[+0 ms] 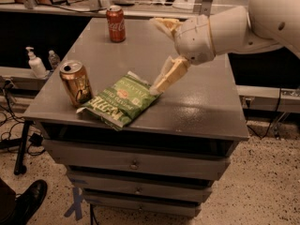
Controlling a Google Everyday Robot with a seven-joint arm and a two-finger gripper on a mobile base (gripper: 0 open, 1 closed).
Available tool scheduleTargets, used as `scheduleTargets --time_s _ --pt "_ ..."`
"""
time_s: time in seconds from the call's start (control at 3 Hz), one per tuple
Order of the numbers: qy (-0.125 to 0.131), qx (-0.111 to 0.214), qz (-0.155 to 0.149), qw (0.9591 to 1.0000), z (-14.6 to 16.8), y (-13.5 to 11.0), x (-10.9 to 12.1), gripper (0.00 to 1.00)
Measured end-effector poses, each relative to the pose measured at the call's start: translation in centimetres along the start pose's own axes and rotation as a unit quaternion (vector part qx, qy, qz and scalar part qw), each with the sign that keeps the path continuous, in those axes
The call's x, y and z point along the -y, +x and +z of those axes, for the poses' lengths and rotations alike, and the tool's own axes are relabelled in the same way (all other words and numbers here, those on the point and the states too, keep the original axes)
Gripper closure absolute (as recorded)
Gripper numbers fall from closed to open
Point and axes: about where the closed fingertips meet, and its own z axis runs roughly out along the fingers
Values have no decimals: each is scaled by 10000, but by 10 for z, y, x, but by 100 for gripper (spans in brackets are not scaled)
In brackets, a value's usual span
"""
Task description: Move green jalapeno chip bag near orange can
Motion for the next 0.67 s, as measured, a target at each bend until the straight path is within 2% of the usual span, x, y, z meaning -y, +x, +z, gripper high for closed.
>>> scheduleTargets --time_s 0.33,0.67 --pt "490 -286 -702 9959 -59 -24 41 0" --pt "697 -242 -831 9938 -75 -39 55 0"
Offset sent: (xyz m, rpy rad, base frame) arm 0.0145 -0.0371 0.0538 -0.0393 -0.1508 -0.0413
